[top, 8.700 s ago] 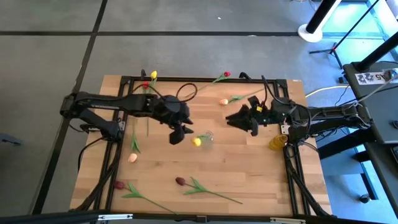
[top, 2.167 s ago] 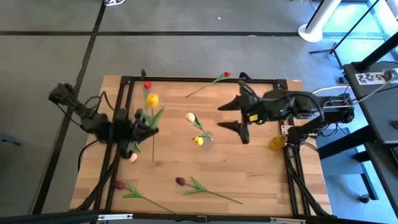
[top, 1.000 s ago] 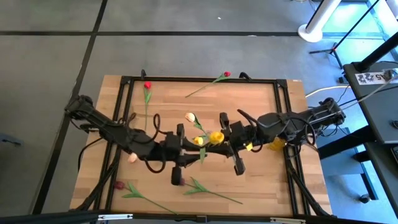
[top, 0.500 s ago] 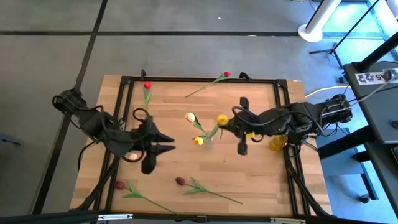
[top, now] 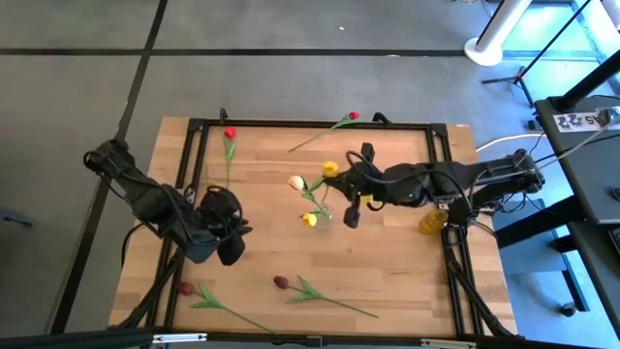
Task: Sort flowers into vase by color
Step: Put the yellow tulip into the transparent vase, then put the pink tulip into the transparent vase
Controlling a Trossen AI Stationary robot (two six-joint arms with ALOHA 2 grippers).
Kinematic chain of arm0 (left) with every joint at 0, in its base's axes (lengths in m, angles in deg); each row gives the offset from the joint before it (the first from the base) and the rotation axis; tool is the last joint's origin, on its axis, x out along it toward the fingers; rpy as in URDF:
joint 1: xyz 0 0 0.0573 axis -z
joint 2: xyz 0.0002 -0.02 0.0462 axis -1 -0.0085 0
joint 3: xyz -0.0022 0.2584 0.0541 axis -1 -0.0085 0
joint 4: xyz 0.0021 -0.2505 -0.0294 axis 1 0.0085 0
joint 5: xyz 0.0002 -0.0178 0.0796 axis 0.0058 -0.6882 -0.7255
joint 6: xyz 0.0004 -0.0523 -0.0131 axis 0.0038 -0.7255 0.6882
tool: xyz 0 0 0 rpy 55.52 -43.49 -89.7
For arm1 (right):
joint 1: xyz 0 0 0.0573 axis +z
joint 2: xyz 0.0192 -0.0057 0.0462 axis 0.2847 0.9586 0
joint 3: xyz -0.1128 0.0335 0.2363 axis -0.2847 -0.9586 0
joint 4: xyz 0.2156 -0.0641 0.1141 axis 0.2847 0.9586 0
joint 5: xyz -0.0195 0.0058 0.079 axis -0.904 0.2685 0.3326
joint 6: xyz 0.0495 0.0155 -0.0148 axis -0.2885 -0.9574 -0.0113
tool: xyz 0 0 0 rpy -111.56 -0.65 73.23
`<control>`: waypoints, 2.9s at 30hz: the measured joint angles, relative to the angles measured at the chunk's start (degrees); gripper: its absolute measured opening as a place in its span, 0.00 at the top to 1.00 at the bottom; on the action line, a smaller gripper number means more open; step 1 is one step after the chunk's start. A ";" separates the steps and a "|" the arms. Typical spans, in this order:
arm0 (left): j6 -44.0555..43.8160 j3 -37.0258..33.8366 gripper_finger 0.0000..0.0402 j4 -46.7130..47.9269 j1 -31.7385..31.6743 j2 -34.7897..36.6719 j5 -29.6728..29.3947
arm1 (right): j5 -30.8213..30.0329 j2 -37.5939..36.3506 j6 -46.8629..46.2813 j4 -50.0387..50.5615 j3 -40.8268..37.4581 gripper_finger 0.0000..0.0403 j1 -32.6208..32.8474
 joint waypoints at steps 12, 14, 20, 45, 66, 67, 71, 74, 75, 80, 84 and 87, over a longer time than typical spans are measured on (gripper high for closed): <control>-4.20 -3.24 0.75 -0.03 0.96 -0.02 0.03 | 1.03 -7.20 -1.92 -14.52 -18.05 0.99 -0.72; -4.84 -3.24 0.75 -0.01 0.12 -0.02 0.37 | 2.10 -6.40 -2.71 -15.07 -18.00 0.99 -0.70; -7.09 -3.24 0.75 3.77 -2.76 0.00 3.93 | 2.85 -5.06 -3.04 -13.15 -18.02 0.99 -0.74; -21.08 -18.95 0.52 16.64 -6.54 0.48 27.71 | 7.97 -4.43 -13.62 7.66 -10.26 0.41 0.13; -18.60 -43.84 0.54 -2.08 -28.08 2.31 39.35 | 6.92 -8.29 -15.58 17.73 -7.27 0.44 0.13; -18.41 -44.56 0.54 -2.69 -28.81 2.11 40.02 | 6.92 -8.29 -15.56 17.89 -7.29 0.44 0.06; -18.61 -46.34 0.55 -4.27 -30.47 1.32 41.26 | 6.87 -8.29 -15.50 17.89 -7.30 0.44 0.04; -19.51 -47.62 0.56 -6.23 -31.59 0.02 39.56 | 6.85 -8.29 -15.32 18.05 -7.32 0.44 0.04; -19.89 -48.49 0.56 -6.92 -31.93 -0.56 39.40 | 6.85 -8.29 -15.30 18.27 -7.32 0.44 0.04; -20.09 -52.46 0.56 -12.21 -32.54 -2.85 40.10 | 6.88 -8.29 -16.05 19.66 -7.32 0.44 0.04; -20.09 -53.01 0.56 -13.07 -32.44 -2.86 39.95 | 7.10 -8.29 -16.59 20.99 -7.32 0.44 0.04; -20.05 -52.42 0.59 -13.00 -32.33 -2.55 38.91 | 7.32 -8.29 -16.60 21.34 -7.32 0.44 0.04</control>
